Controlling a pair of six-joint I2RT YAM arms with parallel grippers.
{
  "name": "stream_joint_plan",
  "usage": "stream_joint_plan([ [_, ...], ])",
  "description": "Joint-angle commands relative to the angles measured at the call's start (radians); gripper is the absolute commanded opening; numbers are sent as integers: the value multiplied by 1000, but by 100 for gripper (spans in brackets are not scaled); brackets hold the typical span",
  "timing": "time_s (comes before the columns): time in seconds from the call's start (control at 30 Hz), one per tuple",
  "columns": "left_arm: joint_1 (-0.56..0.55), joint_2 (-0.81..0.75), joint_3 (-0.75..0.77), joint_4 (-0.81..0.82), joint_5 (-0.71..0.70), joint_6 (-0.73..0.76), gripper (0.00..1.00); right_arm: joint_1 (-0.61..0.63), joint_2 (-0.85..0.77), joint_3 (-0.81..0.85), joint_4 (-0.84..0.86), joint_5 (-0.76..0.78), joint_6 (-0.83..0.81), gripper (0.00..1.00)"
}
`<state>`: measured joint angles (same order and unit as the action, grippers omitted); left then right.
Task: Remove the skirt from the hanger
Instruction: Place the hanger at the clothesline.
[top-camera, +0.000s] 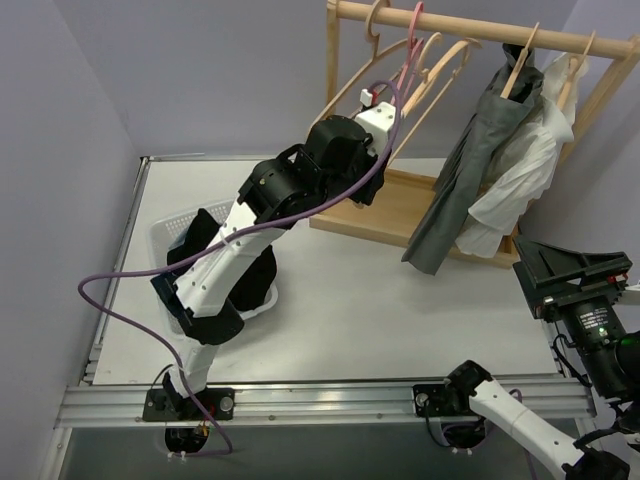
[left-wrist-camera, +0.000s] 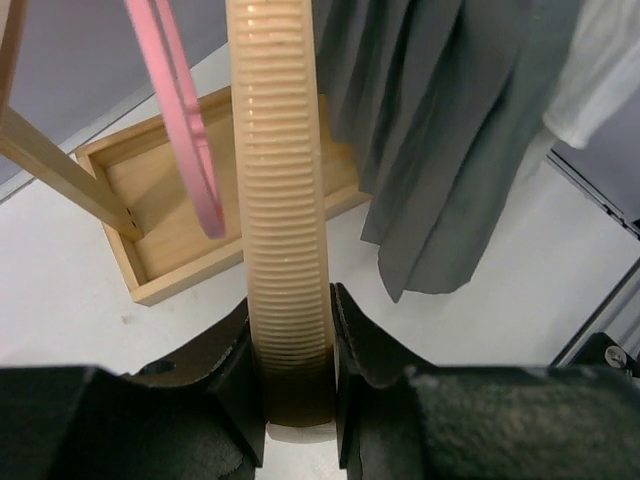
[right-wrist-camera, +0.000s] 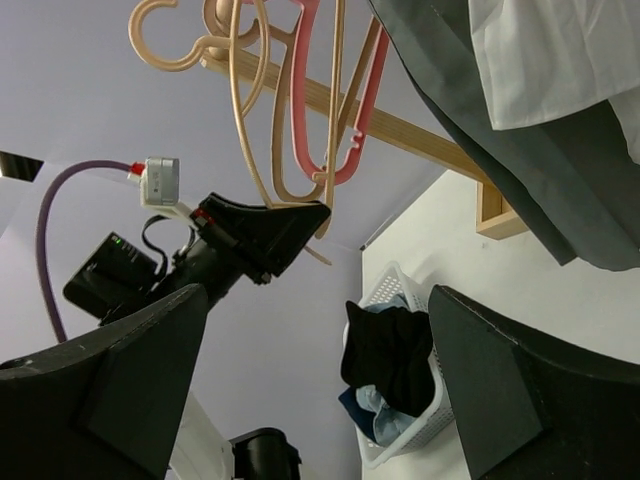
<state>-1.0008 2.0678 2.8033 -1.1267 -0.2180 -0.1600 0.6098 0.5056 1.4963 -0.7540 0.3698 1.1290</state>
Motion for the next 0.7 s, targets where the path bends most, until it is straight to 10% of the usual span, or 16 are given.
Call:
stream_joint_plan([
  [0.0,79,6,1,109,54,-33,2,5,30,-5,21,27,21,87],
  [0.4,73,75,-29,334,206,-142,2,2,151,-59,214,-86,-66,79],
  [0.67,54,-61,-243,315,212,-122,2,-1,359,-65,545,-209,-241,51],
])
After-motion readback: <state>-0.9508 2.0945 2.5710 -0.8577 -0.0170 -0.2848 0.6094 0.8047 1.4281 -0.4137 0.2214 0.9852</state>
